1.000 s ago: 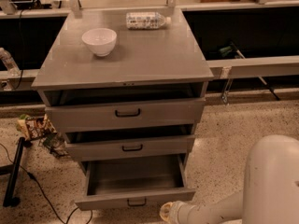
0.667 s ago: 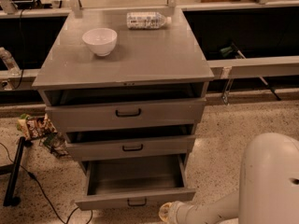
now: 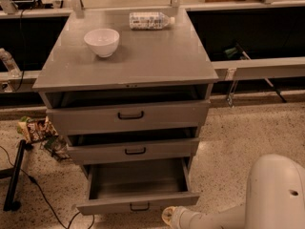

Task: Close bottom drawer

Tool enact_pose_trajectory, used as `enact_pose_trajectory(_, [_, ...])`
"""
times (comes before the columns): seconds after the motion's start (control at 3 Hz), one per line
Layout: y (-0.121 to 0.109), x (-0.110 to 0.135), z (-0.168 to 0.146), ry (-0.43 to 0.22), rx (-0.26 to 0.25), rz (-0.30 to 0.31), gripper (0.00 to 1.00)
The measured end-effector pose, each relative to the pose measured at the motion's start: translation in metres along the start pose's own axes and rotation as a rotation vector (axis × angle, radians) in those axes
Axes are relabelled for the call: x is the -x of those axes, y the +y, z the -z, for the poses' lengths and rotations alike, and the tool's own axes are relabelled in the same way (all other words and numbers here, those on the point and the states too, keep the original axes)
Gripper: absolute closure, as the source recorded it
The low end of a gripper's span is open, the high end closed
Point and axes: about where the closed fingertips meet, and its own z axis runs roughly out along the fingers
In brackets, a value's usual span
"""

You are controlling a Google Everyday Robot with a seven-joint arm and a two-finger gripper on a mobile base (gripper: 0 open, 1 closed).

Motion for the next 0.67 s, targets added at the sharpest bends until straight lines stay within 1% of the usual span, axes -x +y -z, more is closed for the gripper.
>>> enact_pose_trajectory(0.67, [-0.028, -0.008, -0.054, -0.079, -0.095, 0.023, 1.00])
